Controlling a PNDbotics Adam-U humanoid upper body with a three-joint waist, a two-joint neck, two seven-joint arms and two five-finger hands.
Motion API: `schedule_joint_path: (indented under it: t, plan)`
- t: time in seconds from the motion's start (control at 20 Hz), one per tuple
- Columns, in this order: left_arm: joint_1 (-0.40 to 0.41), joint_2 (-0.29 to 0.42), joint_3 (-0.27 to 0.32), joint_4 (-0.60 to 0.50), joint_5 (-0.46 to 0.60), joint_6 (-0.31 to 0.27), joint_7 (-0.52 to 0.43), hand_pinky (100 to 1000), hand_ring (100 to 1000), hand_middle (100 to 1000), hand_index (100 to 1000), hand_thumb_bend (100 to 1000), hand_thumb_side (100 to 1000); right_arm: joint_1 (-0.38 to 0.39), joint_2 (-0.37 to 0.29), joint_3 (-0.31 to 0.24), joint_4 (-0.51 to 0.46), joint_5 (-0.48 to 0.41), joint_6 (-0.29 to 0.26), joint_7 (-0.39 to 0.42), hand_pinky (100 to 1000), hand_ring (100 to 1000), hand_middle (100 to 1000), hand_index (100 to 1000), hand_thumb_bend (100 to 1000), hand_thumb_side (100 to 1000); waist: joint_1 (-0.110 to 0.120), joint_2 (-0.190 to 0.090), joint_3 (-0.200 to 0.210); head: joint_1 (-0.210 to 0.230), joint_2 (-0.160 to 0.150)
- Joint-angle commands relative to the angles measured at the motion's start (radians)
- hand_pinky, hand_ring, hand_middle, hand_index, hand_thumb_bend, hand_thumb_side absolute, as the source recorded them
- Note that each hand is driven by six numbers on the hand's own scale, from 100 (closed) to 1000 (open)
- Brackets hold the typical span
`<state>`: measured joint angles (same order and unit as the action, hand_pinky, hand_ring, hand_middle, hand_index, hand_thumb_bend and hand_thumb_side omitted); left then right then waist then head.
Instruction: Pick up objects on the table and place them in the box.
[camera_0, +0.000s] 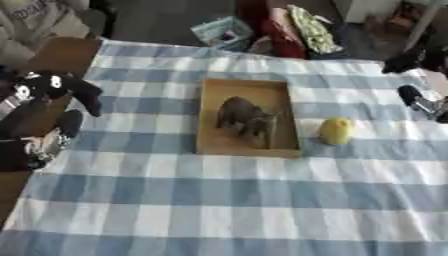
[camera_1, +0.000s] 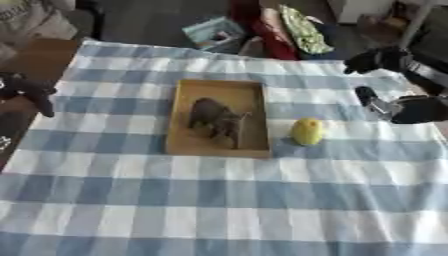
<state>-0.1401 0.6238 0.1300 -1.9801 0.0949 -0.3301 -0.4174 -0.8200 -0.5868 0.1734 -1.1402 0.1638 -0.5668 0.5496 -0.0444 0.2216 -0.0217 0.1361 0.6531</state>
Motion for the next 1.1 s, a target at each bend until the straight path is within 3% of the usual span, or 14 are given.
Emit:
schedule_joint_path:
  t: [0.05,0.4,1.1]
  plan:
    - [-0.002,0.005,0.021,-0.02,0.003,0.005,-0.002,831,561,559,772,100,565,-0.033,0.005,-0.006,0.05,0.06,-0.025,0.009,825,828,735,863,100,478,0.003,-0.018,0.004,-0.006,0.007]
    - [0.004,-0.011,0.021,-0.02,-0.008,0.004,-0.014,832,563,561,773,100,576,-0.065,0.079,-0.016,0.14,0.248,-0.077,-0.016,817,822,736,860,100,450,0.006,-0.016,0.018,-0.011,0.01]
    - [0.008,-0.027,0.017,-0.02,-0.035,0.005,-0.028,833,565,563,775,100,590,-0.087,0.165,-0.045,0.26,0.567,-0.14,-0.143,821,837,785,895,100,659,0.005,-0.011,0.026,-0.015,0.015]
